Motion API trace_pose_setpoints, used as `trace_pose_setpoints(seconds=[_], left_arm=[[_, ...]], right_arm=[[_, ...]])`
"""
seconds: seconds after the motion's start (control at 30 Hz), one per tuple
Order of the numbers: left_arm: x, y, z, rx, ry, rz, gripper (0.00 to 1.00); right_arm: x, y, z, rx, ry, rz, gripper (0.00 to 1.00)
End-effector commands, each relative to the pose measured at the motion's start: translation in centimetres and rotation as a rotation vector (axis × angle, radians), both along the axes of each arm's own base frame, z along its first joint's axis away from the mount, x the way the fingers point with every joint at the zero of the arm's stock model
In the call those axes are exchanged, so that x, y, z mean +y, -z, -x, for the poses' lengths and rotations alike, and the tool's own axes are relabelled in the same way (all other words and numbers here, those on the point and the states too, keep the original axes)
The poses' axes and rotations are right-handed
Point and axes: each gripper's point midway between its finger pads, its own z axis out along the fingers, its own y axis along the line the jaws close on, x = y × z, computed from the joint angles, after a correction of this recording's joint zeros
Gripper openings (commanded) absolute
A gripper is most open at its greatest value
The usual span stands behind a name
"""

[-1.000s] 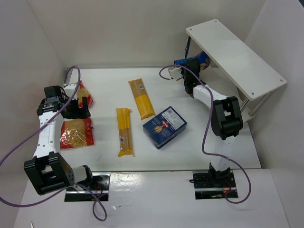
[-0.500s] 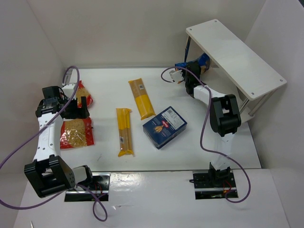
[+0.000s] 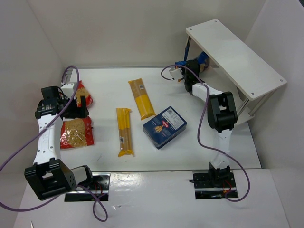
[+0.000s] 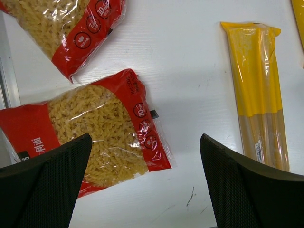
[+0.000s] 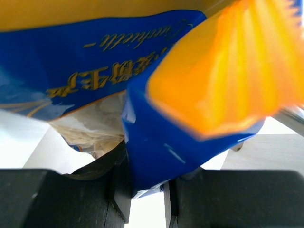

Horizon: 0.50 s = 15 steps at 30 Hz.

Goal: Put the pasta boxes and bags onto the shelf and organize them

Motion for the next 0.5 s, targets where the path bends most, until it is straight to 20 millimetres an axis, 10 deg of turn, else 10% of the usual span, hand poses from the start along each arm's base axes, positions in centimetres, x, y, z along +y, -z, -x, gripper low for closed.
trace_pose_setpoints(seconds=[0.0, 0.47], left_arm=[[0.0, -0.4, 0.2, -0.029, -0.011, 0.003, 1.0], [0.2, -0.5, 0.0, -0.036, -0.017, -0.007, 1.0]], right_arm=[[-1.4, -11.7, -0.5, -0.299, 0.04, 0.059, 0.0], [-2.6, -10.8, -2.0, -0.303, 0.077, 0.063, 0.0]])
